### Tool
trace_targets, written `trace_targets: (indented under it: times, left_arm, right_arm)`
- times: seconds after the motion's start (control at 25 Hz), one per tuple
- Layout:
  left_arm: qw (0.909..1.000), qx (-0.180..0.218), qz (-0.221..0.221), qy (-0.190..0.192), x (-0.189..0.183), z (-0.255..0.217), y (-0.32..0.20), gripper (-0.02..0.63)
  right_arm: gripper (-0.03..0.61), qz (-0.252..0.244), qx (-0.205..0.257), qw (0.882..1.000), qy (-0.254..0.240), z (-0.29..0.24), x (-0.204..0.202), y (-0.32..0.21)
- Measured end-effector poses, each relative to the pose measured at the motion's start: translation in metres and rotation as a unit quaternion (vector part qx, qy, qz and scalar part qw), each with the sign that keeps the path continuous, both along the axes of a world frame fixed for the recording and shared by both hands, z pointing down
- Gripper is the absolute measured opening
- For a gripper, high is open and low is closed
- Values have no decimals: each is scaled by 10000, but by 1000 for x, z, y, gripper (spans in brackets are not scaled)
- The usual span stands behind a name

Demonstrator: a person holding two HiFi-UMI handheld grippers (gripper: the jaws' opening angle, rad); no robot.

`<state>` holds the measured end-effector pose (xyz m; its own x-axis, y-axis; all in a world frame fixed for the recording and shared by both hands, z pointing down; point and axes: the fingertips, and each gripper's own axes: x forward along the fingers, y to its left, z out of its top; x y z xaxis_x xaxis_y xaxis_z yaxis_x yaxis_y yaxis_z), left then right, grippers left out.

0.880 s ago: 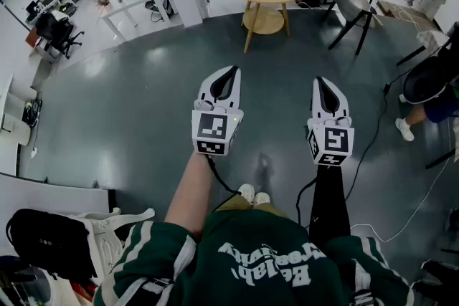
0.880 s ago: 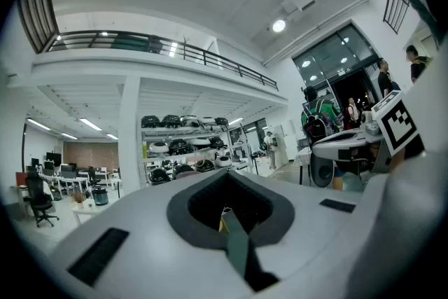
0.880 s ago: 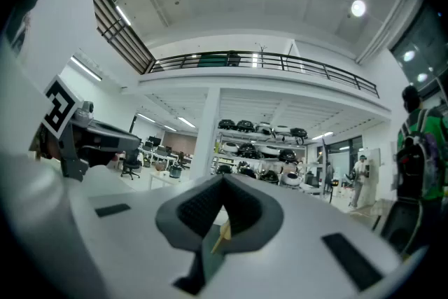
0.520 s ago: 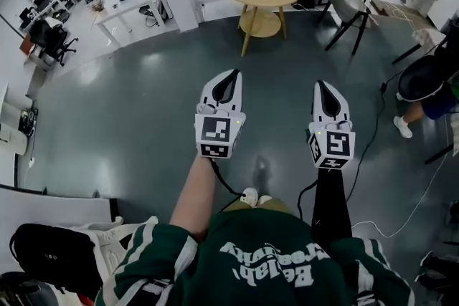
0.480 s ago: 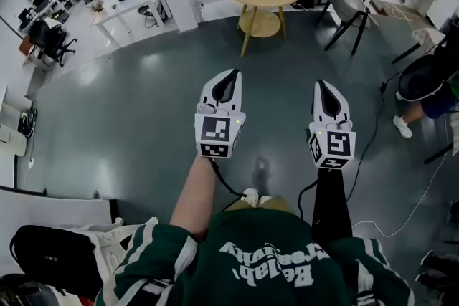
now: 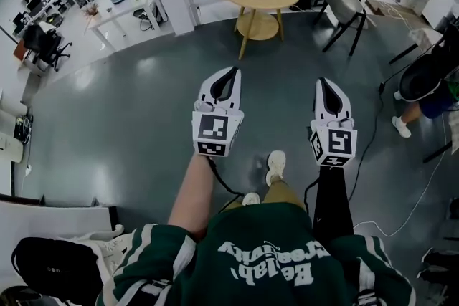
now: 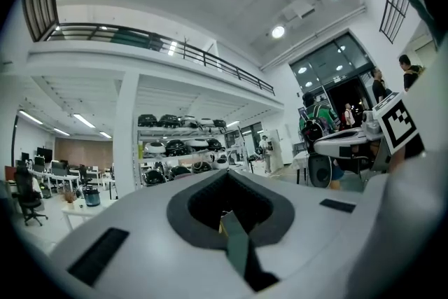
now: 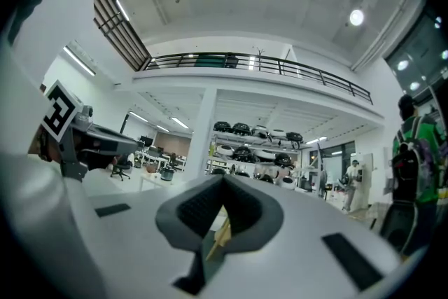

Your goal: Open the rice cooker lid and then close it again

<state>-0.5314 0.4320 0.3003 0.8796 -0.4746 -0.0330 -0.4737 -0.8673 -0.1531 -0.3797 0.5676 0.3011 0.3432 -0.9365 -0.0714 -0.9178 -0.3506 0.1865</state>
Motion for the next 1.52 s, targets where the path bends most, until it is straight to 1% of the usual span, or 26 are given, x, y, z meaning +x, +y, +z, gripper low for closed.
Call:
trace_targets:
  times: [0.16, 0.36, 0.52, 0.6, 0.72, 0.92, 1.12, 1.32, 1.52]
  left_arm:
    - [10000, -48, -31, 8, 18, 5, -23, -2]
    - [9999, -26, -117, 29, 44, 6, -62, 0]
    - [9997, -68, -215, -4, 69, 9, -98, -2]
    - [9996, -86, -264, -46, 86, 11, -115, -1]
    - [9995, 20, -289, -121, 117, 9, -138, -2]
    - [9992, 101, -292, -236, 169, 9, -180, -1]
    - [9993, 94, -319, -196, 219, 11, -220, 0]
    - [9994, 79, -303, -147, 261, 12, -247, -2]
    - [9995, 46, -273, -131, 290, 9, -263, 0]
  right_arm:
    - [5, -76, -3, 10000, 11, 2, 14, -29]
    - [5, -326, 49, 9995, 18, 3, 38, -73]
    - [5, -429, 41, 9991, -54, 7, 64, -112]
    - [3, -498, 30, 9987, -70, 7, 83, -133]
    - [5, -541, 99, 9984, -108, 3, 115, -160]
    - [5, -666, 73, 9977, -129, 6, 164, -209]
    - [5, -798, 31, 9968, -78, 5, 211, -253]
    - [5, -1090, -40, 9940, -78, 7, 242, -285]
    - [5, -1227, -94, 9923, -103, 8, 262, -306]
